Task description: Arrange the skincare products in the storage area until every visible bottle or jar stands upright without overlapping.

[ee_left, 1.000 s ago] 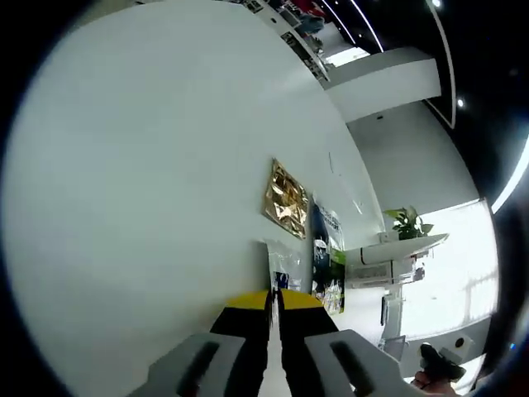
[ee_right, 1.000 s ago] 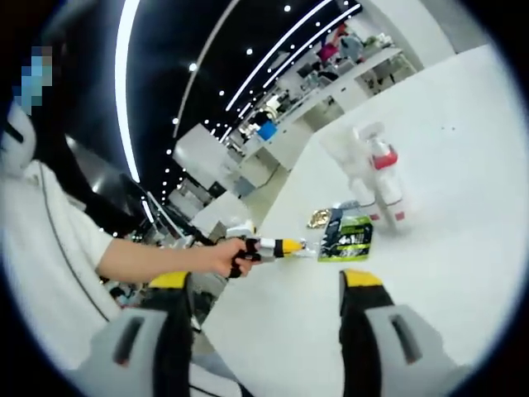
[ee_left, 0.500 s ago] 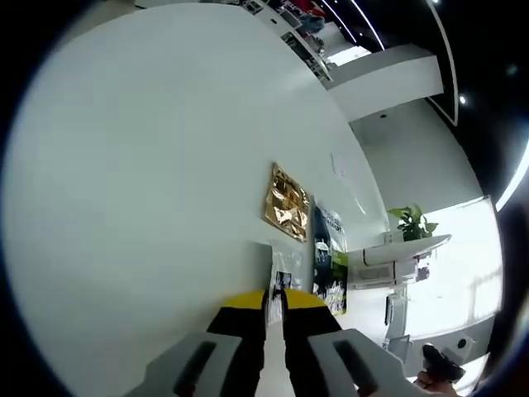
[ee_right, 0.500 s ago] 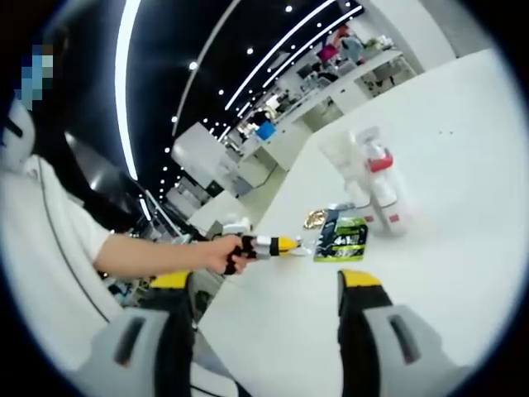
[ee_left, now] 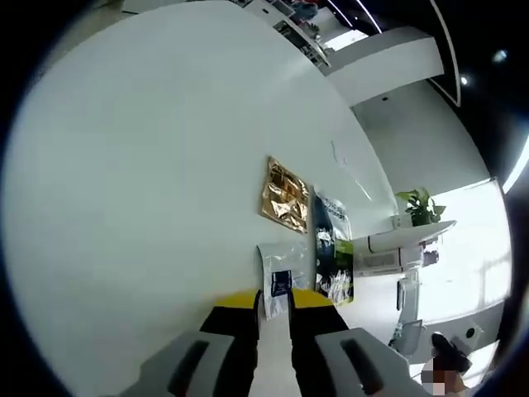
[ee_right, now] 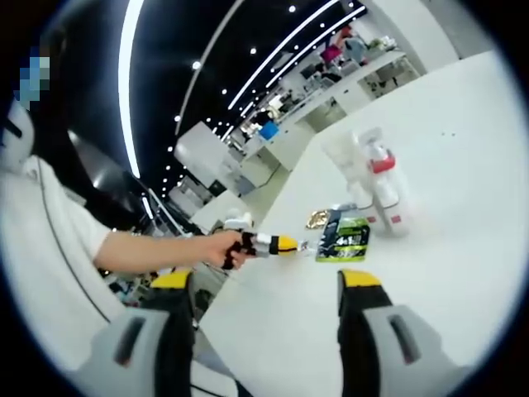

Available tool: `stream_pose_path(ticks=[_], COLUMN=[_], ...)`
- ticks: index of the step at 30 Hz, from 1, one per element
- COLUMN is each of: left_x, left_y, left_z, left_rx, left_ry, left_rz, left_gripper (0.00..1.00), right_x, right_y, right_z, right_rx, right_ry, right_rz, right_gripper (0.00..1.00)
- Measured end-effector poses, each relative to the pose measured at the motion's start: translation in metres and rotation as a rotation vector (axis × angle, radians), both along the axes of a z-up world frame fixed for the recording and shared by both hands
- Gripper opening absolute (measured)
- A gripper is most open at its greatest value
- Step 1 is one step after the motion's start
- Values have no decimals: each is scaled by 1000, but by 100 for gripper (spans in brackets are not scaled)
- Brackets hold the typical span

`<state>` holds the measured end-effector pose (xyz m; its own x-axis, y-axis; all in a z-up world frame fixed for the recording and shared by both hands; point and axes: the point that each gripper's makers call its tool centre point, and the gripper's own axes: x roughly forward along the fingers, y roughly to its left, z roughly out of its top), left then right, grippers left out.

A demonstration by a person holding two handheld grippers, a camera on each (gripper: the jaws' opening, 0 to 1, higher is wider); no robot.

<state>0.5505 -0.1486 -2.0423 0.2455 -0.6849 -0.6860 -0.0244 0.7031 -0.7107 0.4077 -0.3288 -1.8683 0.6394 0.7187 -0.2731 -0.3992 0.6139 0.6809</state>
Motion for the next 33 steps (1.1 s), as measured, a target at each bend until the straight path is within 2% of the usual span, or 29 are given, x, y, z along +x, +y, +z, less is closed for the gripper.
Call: stream_pose_path(ticks=[6,7,9,10,12,14,16,17,18,20,22,25,28,29,32,33], left_x=[6,5,8,7,6,10,13,17,18,17,15,14,14,14,14,15], left_y=[11,13,14,13,12,12,11,4,-1,-9,-16,-24,-25,-26,-26,-21], left_z=[2,1,2,6,7,11,14,18,19,19,15,7,6,1,0,-10], left_rx=[56,91,134,180,191,265,317,362,371,378,403,452,455,479,483,541], left_ry=[-38,-55,-113,-168,-181,-275,-339,-419,-450,-476,-505,-553,-555,-557,-554,-540], left_rz=[4,-15,-51,-96,-110,-177,-225,-310,-349,-415,-513,-665,-674,-711,-711,-763], left_gripper=[18,20,24,24,23,23,23,23,23,26,30,26,21,21,21,21], right_x=[-8,-11,-13,-15,-15,-17,-17,-20,-21,-23,-25,-29,-30,-32,-32,-33], right_y=[0,-1,-1,-3,-3,-3,-2,0,0,-1,-3,-7,-8,-12,-13,-16], right_z=[-1,-3,-5,-7,-7,-4,-4,-5,-5,-4,-5,-7,-7,-9,-9,-9], right_rx=[-1,1,3,-4,-6,5,5,0,0,3,3,3,3,1,1,3], right_ry=[0,2,10,15,15,8,8,8,8,5,7,14,16,21,22,27], right_rz=[7,10,14,16,16,13,14,19,19,12,4,-13,-19,-38,-41,-65], right_gripper=[69,69,68,68,68,68,68,68,68,68,68,68,68,68,68,68])
